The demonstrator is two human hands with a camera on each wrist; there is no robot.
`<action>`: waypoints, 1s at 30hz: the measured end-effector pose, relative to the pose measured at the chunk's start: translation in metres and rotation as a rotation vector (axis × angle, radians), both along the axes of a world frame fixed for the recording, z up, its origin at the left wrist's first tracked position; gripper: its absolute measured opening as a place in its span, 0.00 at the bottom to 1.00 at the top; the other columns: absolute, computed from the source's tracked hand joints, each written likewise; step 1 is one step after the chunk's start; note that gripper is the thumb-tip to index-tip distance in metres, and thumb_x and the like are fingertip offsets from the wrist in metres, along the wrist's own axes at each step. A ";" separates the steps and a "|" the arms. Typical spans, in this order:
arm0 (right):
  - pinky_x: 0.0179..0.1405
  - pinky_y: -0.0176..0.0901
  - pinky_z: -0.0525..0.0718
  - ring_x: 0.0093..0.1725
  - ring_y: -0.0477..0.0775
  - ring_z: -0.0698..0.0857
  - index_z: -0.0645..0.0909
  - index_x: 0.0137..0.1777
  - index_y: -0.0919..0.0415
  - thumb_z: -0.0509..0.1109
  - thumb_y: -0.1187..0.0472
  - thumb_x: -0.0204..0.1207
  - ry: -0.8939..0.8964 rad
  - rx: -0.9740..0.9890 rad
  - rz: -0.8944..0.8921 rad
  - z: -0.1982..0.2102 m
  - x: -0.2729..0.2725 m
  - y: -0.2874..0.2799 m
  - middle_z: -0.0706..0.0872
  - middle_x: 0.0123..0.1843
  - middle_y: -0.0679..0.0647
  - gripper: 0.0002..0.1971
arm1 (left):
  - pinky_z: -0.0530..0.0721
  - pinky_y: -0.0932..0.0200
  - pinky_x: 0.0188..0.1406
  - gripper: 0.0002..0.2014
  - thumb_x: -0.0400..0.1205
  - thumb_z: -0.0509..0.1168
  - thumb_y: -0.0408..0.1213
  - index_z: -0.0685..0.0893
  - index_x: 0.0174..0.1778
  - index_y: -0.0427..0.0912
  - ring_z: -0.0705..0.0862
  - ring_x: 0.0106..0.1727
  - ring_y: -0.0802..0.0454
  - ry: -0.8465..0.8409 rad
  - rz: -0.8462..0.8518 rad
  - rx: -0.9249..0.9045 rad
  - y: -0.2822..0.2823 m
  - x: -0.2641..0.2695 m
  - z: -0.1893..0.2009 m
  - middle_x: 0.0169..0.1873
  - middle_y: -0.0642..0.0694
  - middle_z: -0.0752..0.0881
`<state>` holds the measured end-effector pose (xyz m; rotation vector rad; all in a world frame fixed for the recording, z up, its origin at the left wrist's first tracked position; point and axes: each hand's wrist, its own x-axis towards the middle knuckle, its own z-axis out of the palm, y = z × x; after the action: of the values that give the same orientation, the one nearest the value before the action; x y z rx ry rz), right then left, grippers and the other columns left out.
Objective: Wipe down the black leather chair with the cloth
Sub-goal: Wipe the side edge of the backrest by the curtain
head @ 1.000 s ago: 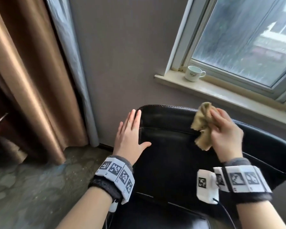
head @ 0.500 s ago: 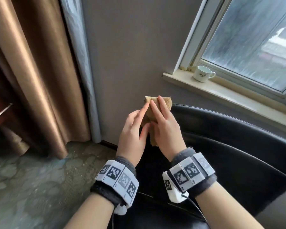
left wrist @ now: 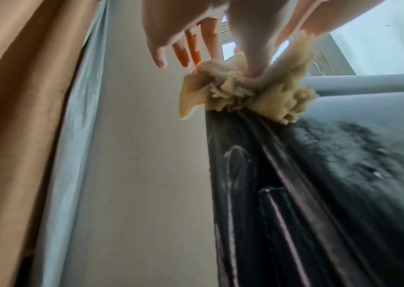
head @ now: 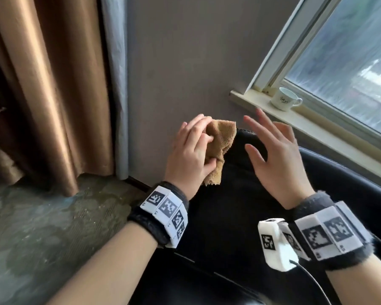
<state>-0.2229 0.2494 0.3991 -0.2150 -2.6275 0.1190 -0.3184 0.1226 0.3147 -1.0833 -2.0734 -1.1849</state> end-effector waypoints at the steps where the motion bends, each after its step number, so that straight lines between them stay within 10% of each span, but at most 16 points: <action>1: 0.74 0.57 0.64 0.76 0.60 0.66 0.66 0.77 0.50 0.68 0.62 0.77 -0.051 0.028 -0.052 -0.003 -0.001 0.003 0.63 0.82 0.51 0.29 | 0.75 0.51 0.64 0.15 0.68 0.70 0.33 0.80 0.50 0.35 0.73 0.67 0.49 -0.040 -0.044 0.026 -0.001 -0.001 0.000 0.67 0.40 0.79; 6: 0.78 0.67 0.46 0.76 0.64 0.64 0.67 0.77 0.50 0.68 0.59 0.77 -0.121 0.097 -0.118 -0.030 -0.018 -0.002 0.71 0.74 0.58 0.28 | 0.77 0.54 0.67 0.27 0.73 0.58 0.27 0.76 0.70 0.47 0.77 0.68 0.48 -0.087 -0.077 0.057 -0.005 -0.001 -0.010 0.71 0.45 0.75; 19: 0.77 0.66 0.37 0.76 0.62 0.60 0.66 0.75 0.47 0.67 0.62 0.76 -0.092 0.019 -0.119 -0.033 -0.027 -0.004 0.69 0.71 0.55 0.28 | 0.75 0.61 0.61 0.17 0.72 0.59 0.26 0.89 0.52 0.37 0.79 0.57 0.52 -0.359 0.161 0.209 -0.013 0.058 -0.131 0.57 0.40 0.86; 30: 0.80 0.62 0.39 0.77 0.55 0.56 0.63 0.74 0.41 0.66 0.54 0.75 -0.105 0.010 -0.129 -0.033 -0.021 -0.009 0.66 0.73 0.50 0.28 | 0.64 0.84 0.64 0.27 0.68 0.63 0.13 0.85 0.61 0.37 0.78 0.60 0.59 -0.499 0.011 0.485 -0.020 0.039 -0.085 0.59 0.49 0.82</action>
<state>-0.2442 0.2403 0.3666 -0.3957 -2.7086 0.0522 -0.2796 0.1026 0.2299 -0.5844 -1.9499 -1.9756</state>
